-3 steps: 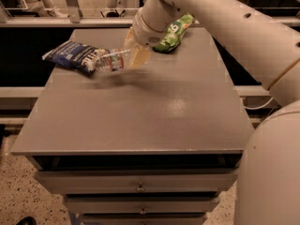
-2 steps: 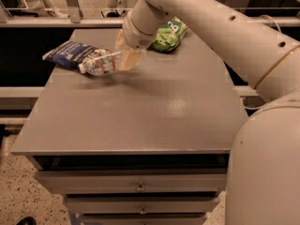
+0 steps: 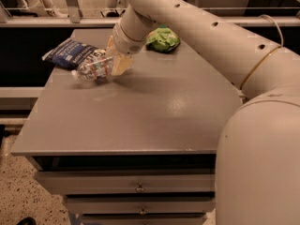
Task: Move water bottle near blue chip bag
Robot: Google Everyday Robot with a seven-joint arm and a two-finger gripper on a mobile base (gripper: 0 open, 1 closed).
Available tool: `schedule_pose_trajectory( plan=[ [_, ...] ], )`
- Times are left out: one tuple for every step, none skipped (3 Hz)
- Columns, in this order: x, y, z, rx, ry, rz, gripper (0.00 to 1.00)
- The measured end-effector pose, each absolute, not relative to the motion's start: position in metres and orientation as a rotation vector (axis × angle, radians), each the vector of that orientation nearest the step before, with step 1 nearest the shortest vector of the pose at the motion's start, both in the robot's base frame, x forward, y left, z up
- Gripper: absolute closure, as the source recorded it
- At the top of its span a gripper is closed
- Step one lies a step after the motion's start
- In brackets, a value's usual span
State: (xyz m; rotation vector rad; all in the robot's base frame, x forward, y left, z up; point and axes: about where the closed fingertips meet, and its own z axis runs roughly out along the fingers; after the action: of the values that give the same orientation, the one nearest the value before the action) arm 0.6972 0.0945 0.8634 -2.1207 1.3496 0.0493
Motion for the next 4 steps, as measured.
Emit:
schedule_pose_trajectory(
  plan=[
    [0.6954, 0.1040, 0.8569, -2.150, 1.320, 0.045, 0.75],
    [0.6919, 0.1057, 0.8539, -2.170, 1.304, 0.040, 0.52],
    [0.6894, 0.1042, 0.8529, -2.190, 1.295, 0.034, 0.29],
    [0.6904, 0.1061, 0.8538, -2.208, 1.279, 0.031, 0.06]
  ],
)
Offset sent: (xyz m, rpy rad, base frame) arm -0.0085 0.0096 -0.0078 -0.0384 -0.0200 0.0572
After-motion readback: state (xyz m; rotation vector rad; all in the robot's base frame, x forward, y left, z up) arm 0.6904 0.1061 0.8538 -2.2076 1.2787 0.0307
